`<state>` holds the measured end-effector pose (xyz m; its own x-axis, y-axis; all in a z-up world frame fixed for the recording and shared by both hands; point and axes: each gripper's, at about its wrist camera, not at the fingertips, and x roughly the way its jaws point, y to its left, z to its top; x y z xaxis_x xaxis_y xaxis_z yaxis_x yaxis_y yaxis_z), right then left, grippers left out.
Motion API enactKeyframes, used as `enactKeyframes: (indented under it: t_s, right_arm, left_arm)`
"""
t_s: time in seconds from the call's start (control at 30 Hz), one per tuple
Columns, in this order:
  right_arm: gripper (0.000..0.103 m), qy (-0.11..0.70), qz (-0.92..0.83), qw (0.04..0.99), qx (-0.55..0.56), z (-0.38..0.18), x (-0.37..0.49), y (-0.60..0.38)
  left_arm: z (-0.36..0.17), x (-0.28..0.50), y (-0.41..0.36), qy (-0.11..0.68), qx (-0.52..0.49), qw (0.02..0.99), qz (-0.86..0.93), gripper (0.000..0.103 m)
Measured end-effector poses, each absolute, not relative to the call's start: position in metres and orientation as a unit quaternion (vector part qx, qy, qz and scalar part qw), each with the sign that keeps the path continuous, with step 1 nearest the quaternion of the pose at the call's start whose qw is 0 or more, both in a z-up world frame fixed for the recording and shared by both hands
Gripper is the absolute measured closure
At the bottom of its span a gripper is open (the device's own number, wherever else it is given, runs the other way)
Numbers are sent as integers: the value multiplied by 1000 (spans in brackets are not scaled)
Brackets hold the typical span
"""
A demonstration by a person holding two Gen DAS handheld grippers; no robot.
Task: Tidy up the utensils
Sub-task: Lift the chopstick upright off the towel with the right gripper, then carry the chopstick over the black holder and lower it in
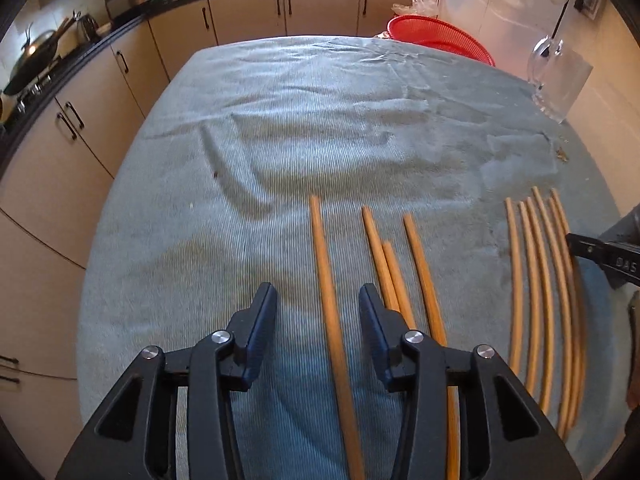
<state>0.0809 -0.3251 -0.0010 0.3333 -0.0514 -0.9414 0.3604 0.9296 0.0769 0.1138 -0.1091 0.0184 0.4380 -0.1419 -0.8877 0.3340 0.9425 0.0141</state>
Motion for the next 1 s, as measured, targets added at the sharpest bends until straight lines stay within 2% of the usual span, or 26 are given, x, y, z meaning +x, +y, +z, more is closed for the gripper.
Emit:
enactKeyframes:
  t_s: [0.07,0.13,0.37,0.7,1.0]
  right_arm:
    - [95,561,-126,808,133,-1,80,-324]
    - [96,556,-122,811,138,-1,81,-325]
    - [96,499,-103,845,163,31,65,-329]
    - [96,406,-78,893,178,93,15,-325]
    - [96,353,-63,918,170,130,-29,-318]
  left_arm:
    - [19,116,-111,508,92,845,-138,85]
    - [20,119,-111,510,85,845,-139,96]
    - [38,107,-106,495,62,852,-157,97]
    - [104,60,-97,423,36,888,-174,97]
    - [151,23,-89,384,29,905,-179,97]
